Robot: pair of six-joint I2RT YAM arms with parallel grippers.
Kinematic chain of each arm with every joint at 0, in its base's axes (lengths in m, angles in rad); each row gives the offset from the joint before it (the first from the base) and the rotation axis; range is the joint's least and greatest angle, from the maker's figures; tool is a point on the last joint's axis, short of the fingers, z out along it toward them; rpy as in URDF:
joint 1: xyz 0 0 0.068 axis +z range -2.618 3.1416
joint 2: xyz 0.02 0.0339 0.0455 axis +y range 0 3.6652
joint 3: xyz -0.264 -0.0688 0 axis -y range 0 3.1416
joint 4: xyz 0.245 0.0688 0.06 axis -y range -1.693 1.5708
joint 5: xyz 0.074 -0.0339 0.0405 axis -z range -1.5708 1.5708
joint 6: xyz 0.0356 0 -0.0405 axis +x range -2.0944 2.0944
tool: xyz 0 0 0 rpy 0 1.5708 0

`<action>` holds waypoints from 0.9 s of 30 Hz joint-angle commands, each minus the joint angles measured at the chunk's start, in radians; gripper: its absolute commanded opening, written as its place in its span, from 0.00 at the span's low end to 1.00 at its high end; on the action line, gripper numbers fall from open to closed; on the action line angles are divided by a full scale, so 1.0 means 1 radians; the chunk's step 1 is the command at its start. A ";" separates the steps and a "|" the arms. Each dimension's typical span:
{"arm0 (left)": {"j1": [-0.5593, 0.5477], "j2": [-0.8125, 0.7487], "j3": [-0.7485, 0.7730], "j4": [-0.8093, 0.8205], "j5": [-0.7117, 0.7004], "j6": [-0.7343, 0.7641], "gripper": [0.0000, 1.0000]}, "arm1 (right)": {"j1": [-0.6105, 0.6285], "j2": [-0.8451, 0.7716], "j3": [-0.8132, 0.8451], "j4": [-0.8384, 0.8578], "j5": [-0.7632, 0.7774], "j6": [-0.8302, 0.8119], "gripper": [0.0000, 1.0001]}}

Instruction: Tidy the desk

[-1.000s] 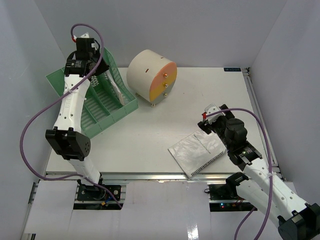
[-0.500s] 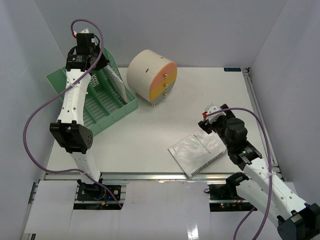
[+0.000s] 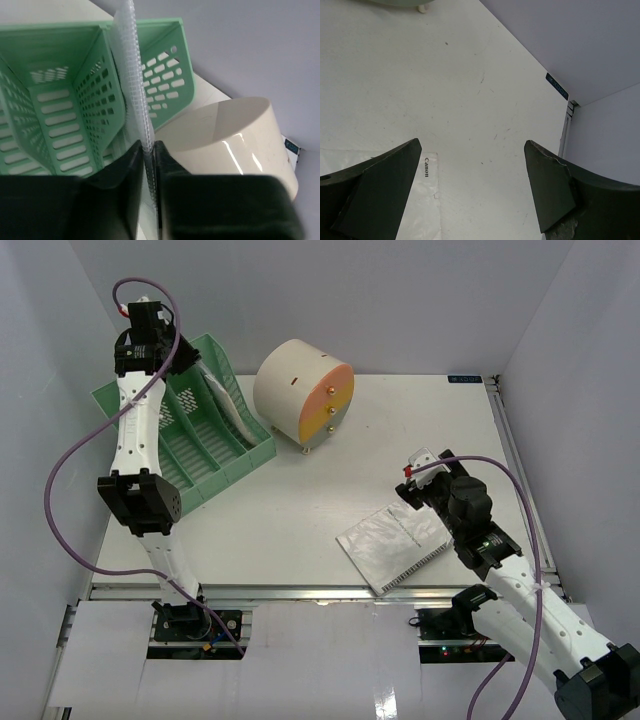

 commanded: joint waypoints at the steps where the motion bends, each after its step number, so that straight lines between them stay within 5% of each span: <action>1: 0.043 0.004 0.057 0.057 0.062 -0.028 0.36 | -0.007 0.004 0.002 0.056 0.002 0.003 0.90; 6: 0.049 -0.011 0.060 0.075 0.108 -0.040 0.71 | -0.009 0.008 0.000 0.056 -0.001 0.001 0.90; 14: 0.049 -0.164 -0.039 0.148 0.217 0.000 0.79 | -0.019 0.026 0.009 -0.019 -0.114 -0.037 0.90; 19: 0.049 -0.401 -0.296 0.278 0.267 0.089 0.98 | -0.023 0.061 0.086 -0.272 -0.433 -0.206 0.90; 23: 0.049 -0.629 -0.596 0.411 0.301 0.158 0.98 | -0.022 0.118 0.182 -0.602 -0.763 -0.566 0.90; 27: 0.048 -0.865 -0.893 0.538 0.456 0.169 0.98 | -0.019 0.159 0.244 -0.994 -0.884 -0.973 0.90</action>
